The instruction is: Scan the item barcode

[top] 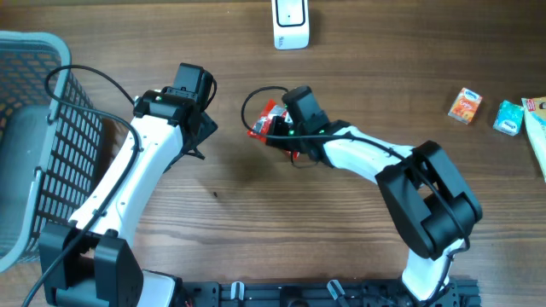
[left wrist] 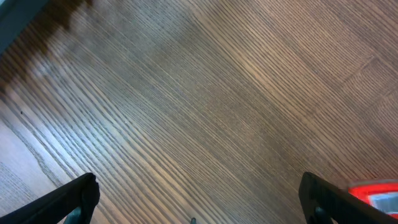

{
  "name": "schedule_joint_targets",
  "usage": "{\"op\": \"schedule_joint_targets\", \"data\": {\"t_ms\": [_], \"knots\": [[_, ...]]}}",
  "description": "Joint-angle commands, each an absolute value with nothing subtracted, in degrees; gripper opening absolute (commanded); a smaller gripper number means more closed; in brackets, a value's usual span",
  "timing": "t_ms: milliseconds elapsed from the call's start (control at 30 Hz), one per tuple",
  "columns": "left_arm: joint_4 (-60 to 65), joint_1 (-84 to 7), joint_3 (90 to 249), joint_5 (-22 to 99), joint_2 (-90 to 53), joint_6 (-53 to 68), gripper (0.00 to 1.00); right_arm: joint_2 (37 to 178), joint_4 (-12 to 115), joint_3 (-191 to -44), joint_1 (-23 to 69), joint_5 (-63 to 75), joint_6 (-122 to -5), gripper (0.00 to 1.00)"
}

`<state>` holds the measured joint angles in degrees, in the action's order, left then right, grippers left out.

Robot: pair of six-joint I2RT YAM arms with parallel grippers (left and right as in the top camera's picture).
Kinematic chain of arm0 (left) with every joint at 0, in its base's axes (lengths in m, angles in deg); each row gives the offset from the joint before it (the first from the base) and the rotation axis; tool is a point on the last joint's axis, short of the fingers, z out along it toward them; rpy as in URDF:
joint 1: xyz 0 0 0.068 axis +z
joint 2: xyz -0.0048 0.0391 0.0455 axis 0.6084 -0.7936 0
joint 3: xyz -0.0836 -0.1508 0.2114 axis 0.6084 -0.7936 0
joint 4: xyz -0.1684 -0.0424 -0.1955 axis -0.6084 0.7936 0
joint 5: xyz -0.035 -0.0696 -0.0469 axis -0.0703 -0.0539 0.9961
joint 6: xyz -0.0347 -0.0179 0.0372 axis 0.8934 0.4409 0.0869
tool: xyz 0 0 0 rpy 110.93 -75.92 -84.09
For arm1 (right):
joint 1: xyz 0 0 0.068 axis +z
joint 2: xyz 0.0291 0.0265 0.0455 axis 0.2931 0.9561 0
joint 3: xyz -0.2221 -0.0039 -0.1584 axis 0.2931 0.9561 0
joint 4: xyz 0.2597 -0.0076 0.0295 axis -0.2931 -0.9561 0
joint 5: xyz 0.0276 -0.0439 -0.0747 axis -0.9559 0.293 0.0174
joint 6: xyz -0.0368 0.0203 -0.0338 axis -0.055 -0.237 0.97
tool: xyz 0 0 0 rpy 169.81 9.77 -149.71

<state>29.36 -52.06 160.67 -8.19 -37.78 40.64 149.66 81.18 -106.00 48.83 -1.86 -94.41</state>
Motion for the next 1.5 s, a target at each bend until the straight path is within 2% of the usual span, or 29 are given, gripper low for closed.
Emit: {"op": "schedule_joint_targets", "data": {"t_ms": [0, 200, 333, 433, 533, 667, 733, 767, 833, 933, 967, 1067, 1167, 1200, 1267, 1333, 1433, 1467], "knots": [[29.36, -51.71, 160.03, -8.12, -38.43, 40.79, 1.00, 149.52, 78.05, -105.74, 44.00, 1.73, -94.79, 0.04], [29.36, -51.71, 160.03, -8.12, -38.43, 40.79, 1.00, 139.58, 75.49, -105.74, 39.96, -13.22, -84.29, 0.05], [29.36, -51.71, 160.03, -8.12, -38.43, 40.79, 1.00, 136.94, 72.19, -105.72, 40.07, -12.72, -82.98, 0.15], [29.36, -51.71, 160.03, -8.12, -38.43, 40.79, 1.00, 140.83, 67.41, -105.10, 40.11, -8.39, -83.29, 0.13], [29.36, -51.71, 160.03, -8.12, -38.43, 40.79, 1.00, 144.74, 66.73, -104.21, 40.11, -2.38, -89.72, 0.12], [29.36, -51.71, 160.03, -8.12, -38.43, 40.79, 1.00, 142.57, 63.89, -104.89, 38.95, -2.40, -87.55, 0.12], [29.36, -51.71, 160.03, -8.12, -38.43, 40.79, 1.00, 138.92, 61.16, -106.44, 38.36, -2.40, -84.38, 0.20], [29.36, -51.71, 160.03, -8.12, -38.43, 40.79, 1.00, 136.39, 59.98, -107.60, 38.28, -2.42, -82.98, 0.29], [29.36, -51.71, 160.03, -8.12, -38.43, 40.79, 1.00, 130.86, 59.25, -109.37, 38.30, -2.62, -81.26, 0.66], [29.36, -51.71, 160.03, -8.12, -38.43, 40.79, 1.00, 127.01, 59.14, -109.37, 38.30, -2.25, -79.11, 0.94], [29.36, -51.71, 160.03, -8.12, -38.43, 40.79, 1.00, 127.23, 59.08, -109.17, 38.30, -2.18, -79.18, 1.00], [29.36, -51.71, 160.03, -8.12, -38.43, 40.79, 1.00, 128.06, 55.71, -109.02, 38.36, -2.16, -79.16, 1.00], [29.36, -51.71, 160.03, -8.12, -38.43, 40.79, 1.00, 129.42, 54.51, -107.07, 38.41, -2.14, -79.40, 0.99], [29.36, -51.71, 160.03, -8.12, -38.43, 40.79, 1.00, 130.36, 54.71, -106.77, 38.41, -2.16, -80.01, 0.96], [29.36, -51.71, 160.03, -8.12, -38.43, 40.79, 1.00, 132.32, 54.97, -106.77, 38.41, -1.92, -81.98, 0.67], [29.36, -51.71, 160.03, -8.12, -38.43, 40.79, 1.00, 134.57, 55.21, -106.77, 38.41, -0.44, -84.78, 0.50], [29.36, -51.71, 160.03, -8.12, -38.43, 40.79, 1.00, 137.68, 61.09, -106.79, 38.41, -4.78, -85.96, 0.12], [29.33, -51.71, 160.03, -8.12, -38.43, 40.79, 1.00, 137.94, 64.15, -106.79, 38.41, -6.66, -86.04, 0.04]]}}
